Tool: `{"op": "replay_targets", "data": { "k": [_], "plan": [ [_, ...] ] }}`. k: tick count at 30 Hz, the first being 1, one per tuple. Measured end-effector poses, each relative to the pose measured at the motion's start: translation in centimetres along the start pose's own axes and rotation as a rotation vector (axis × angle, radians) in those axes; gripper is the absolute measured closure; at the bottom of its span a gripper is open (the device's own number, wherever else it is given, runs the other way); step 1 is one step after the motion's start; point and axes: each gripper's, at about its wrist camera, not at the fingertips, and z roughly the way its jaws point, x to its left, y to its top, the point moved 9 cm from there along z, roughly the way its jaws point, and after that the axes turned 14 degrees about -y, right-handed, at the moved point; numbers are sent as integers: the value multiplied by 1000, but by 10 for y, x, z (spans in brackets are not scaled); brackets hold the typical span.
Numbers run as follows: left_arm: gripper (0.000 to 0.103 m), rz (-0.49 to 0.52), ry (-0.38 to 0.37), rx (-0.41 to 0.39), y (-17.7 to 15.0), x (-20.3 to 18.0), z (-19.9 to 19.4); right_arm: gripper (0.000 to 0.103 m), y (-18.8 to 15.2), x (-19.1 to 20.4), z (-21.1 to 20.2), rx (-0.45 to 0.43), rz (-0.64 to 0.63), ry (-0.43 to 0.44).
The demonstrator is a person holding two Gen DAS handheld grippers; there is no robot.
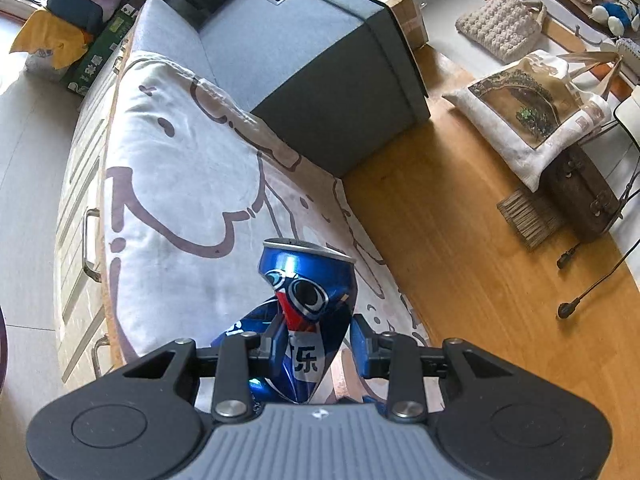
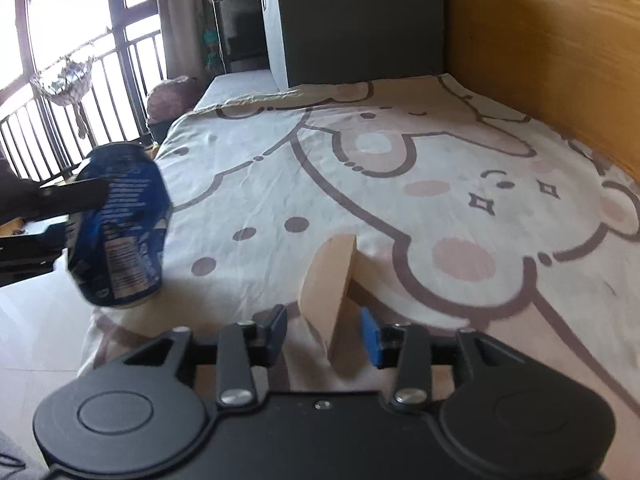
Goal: Collect trash
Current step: 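Lift the can and wooden piece and carry them toward the wastebasket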
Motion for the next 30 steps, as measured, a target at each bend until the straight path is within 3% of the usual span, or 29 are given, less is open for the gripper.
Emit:
{"op": "replay_targets", "data": {
  "k": [2, 5, 7, 13, 17, 30],
  "plan": [
    [68, -6, -8, -4, 0, 3, -3, 59, 3, 1, 10, 3, -8, -30],
    [68, -12, -21, -11, -1, 6, -7, 75, 8, 5, 13, -5, -24, -51],
    [68, -15, -27, -19, -2, 8, -9, 76, 13, 9, 10, -14, -3, -49],
    [68, -35, -34, -32, 0, 12, -12, 76, 29, 54, -22, -104, 47, 155],
    [67, -24, -18, -25, 0, 12, -12, 76, 32, 83, -35, -128, 5, 223],
    [67, 30, 67, -12, 1, 12, -15, 76, 30, 106, -48, -143, -72, 230]
  ]
}}
